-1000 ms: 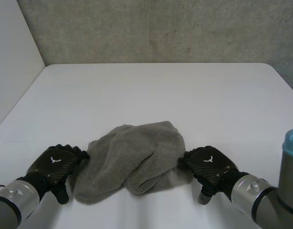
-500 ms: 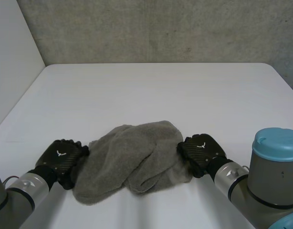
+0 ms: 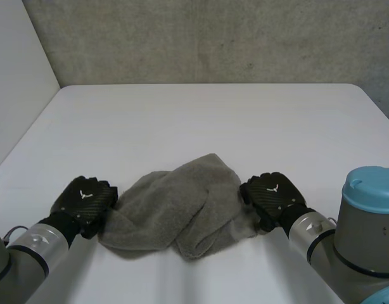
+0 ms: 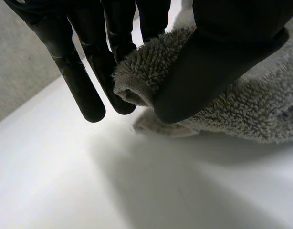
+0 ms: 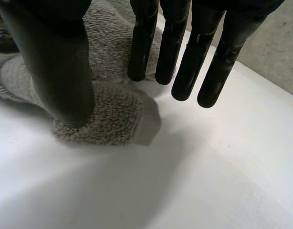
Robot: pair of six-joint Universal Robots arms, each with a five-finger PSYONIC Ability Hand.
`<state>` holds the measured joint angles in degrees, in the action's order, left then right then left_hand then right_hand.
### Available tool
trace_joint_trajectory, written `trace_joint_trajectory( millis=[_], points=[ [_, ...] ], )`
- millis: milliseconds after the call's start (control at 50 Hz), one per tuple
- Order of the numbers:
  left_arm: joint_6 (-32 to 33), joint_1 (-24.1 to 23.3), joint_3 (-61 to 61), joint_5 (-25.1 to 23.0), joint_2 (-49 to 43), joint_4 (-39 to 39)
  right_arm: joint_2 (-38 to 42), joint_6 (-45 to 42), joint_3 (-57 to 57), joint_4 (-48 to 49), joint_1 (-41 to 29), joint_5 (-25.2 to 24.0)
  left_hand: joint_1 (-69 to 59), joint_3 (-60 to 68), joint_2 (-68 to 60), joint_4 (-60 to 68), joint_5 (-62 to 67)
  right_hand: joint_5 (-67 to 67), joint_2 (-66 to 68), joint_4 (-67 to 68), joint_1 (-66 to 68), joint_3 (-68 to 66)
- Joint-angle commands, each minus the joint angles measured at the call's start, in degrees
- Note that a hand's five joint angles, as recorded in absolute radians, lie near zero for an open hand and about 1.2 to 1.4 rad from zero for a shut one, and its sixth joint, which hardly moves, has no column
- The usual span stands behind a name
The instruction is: Fold the towel.
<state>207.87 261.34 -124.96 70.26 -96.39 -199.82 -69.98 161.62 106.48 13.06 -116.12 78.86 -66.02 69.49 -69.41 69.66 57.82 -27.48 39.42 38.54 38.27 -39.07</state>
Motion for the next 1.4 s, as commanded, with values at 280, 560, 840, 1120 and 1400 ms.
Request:
trace_joint_trajectory(
  millis=[280,560,840,1120,1400],
  points=[
    [-2.8,-0.1,0.9,0.1,2.6,0.7,-0.2,0.2,-1.3,0.7,-0.4,1.1,-14.0,10.5,-10.6,10.3,12.2,-42.5,40.6,41.5,41.7,-40.9],
    [-20.3,-1.9,19.1,0.2,19.5,19.5,-26.9,1.4,-18.2,-24.9,4.6,0.4,-14.0,10.5,-10.6,10.3,12.2,-42.5,40.6,41.5,41.7,-40.9],
    [-23.9,-2.6,26.6,0.8,5.0,24.0,-13.3,-5.0,-31.1,-30.5,10.5,-0.4,-14.0,10.5,-10.6,10.3,12.2,-42.5,40.6,41.5,41.7,-40.9],
    [-24.2,-7.3,44.5,3.8,-23.1,19.9,16.7,-7.2,-49.9,-29.8,8.9,8.0,-14.0,10.5,-10.6,10.3,12.2,-42.5,40.6,41.5,41.7,-40.9],
    [-23.6,-11.5,58.3,8.8,-28.9,14.0,19.8,0.3,-56.2,-21.9,6.8,11.8,55.3,-58.8,58.7,-58.9,-57.1,27.5,-29.4,-28.5,-28.3,29.1]
  ],
)
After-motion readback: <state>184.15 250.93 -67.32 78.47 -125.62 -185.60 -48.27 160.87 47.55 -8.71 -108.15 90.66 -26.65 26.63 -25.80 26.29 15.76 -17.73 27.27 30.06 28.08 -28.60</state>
